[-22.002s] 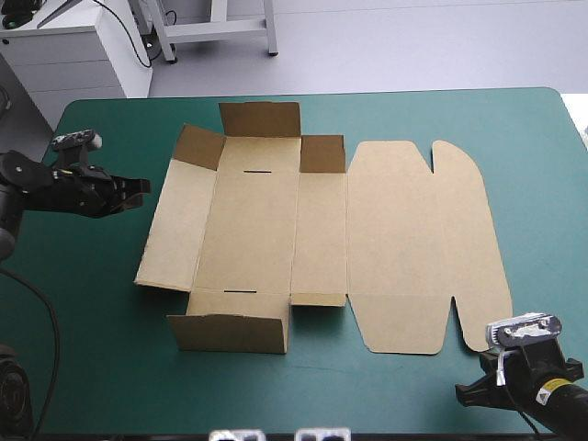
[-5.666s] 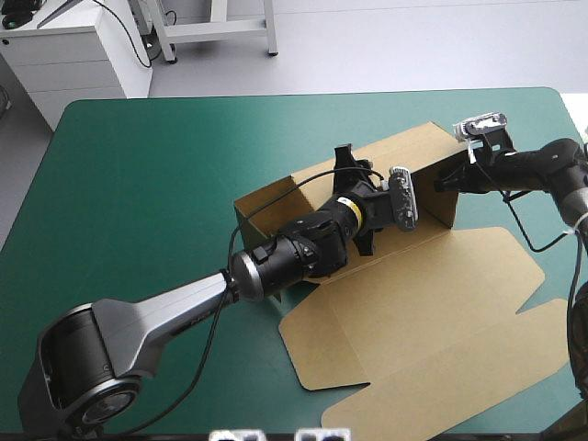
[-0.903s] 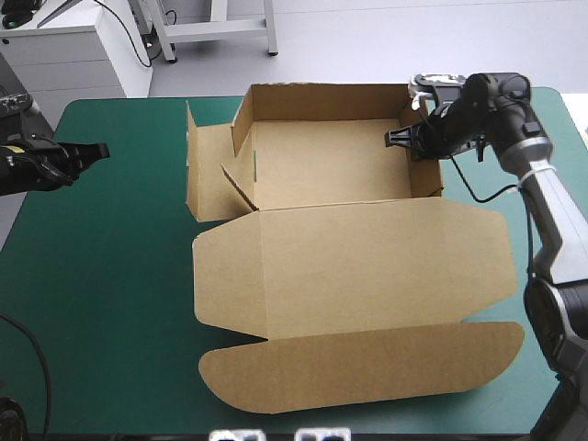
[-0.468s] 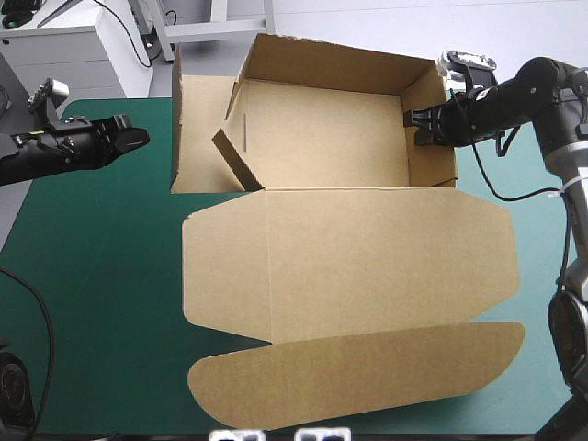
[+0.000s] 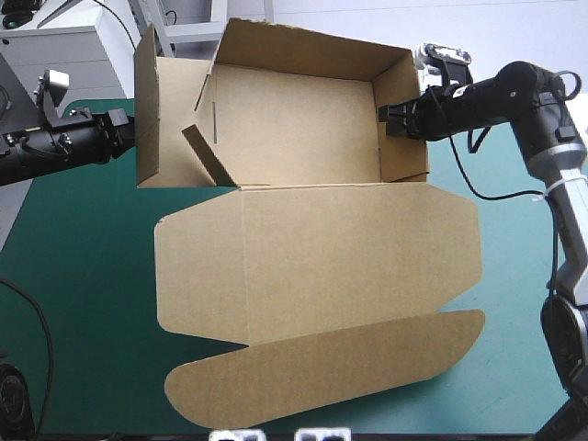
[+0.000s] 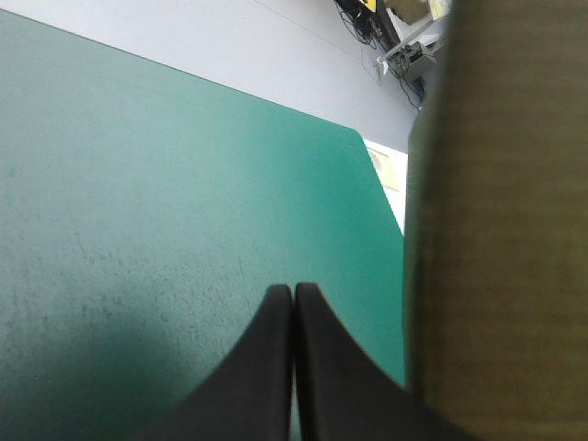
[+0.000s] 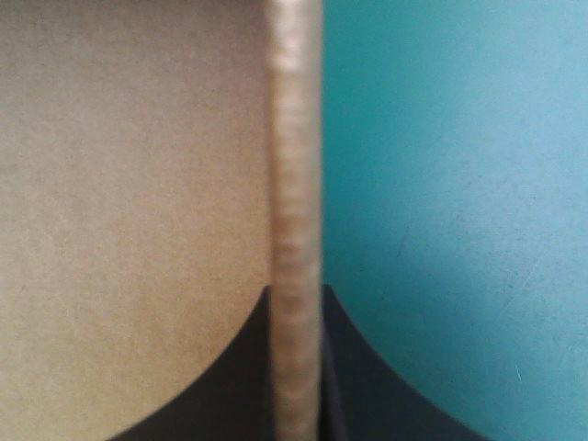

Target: Fold the box

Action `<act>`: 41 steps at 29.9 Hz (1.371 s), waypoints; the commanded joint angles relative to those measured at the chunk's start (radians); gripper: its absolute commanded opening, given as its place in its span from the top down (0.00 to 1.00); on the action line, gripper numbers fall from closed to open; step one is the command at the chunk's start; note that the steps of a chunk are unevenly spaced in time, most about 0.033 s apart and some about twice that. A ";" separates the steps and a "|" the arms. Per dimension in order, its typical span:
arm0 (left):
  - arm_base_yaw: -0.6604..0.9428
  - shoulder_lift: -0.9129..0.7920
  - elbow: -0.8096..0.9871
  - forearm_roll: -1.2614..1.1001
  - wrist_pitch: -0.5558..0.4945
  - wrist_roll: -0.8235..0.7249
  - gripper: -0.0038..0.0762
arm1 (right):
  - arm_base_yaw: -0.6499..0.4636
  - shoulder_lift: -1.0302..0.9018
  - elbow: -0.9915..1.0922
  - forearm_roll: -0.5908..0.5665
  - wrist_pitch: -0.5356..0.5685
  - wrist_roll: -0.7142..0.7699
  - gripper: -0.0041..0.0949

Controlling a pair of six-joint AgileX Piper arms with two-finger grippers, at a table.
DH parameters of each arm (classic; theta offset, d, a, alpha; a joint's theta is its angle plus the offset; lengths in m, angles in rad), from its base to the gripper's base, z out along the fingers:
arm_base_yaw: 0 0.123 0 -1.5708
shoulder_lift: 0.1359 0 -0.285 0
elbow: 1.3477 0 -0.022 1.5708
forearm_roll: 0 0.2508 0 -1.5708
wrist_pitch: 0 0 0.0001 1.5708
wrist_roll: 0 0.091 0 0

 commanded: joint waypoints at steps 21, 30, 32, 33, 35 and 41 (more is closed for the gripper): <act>-0.022 -0.132 -0.026 0.007 0.127 -0.021 0.96 | 0.194 -0.013 -0.019 -0.178 -0.233 0.116 0.98; -0.100 -0.132 -0.026 0.095 0.073 -0.079 0.87 | 0.219 -0.002 -0.019 -0.221 -0.234 0.134 0.98; -0.104 -0.130 -0.026 0.107 0.078 -0.098 0.78 | 0.219 -0.002 -0.019 -0.230 -0.233 0.145 0.98; -0.109 -0.130 -0.026 0.107 0.082 -0.096 0.71 | 0.219 -0.002 -0.019 -0.230 -0.233 0.147 0.98; -0.111 -0.130 -0.026 0.103 0.092 -0.096 0.58 | 0.219 -0.002 -0.019 -0.233 -0.233 0.149 0.98; -0.158 -0.130 -0.026 0.103 0.101 -0.100 0.36 | 0.220 -0.002 -0.019 -0.250 -0.233 0.160 0.98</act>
